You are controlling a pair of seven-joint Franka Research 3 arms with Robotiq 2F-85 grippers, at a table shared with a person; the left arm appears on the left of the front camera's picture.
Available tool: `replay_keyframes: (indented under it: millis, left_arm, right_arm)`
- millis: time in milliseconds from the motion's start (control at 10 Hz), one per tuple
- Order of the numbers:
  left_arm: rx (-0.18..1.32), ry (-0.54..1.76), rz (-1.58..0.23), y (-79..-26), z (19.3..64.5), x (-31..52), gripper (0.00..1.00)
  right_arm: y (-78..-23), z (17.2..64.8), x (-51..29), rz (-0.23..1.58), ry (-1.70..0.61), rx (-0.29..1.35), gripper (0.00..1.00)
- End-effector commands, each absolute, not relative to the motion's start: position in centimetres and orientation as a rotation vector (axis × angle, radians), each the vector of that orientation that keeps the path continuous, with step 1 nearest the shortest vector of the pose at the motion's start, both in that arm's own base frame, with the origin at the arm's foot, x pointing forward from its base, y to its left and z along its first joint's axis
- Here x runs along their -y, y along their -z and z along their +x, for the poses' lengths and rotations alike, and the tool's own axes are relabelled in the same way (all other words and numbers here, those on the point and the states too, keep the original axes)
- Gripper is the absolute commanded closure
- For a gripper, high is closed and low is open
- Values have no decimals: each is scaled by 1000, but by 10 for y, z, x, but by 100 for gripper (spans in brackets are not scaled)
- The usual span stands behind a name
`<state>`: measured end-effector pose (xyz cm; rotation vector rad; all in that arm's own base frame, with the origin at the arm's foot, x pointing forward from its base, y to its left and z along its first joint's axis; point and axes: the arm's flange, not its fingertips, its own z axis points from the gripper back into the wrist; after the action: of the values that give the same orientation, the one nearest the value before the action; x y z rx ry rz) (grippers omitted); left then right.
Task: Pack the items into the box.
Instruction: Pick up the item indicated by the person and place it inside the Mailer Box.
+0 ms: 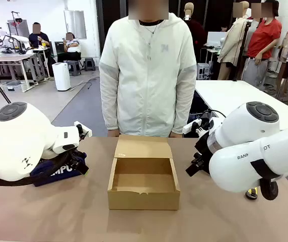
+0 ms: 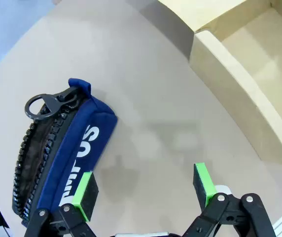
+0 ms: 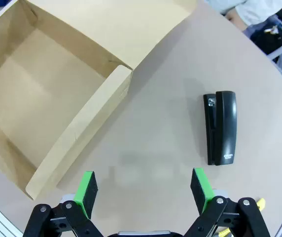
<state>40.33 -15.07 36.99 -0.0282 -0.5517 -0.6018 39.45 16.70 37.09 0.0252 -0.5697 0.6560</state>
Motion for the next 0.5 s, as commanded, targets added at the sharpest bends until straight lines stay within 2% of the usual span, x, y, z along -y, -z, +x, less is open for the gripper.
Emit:
replay_keyframes:
  millis: [0, 400]
  left_arm:
    - [552, 602, -28, -370, 403, 151, 0]
    - [552, 602, -28, -370, 403, 151, 0]
  right_arm:
    - [-371, 394, -167, 25, -656, 570, 0]
    - [-371, 394, -167, 25, -656, 570, 0]
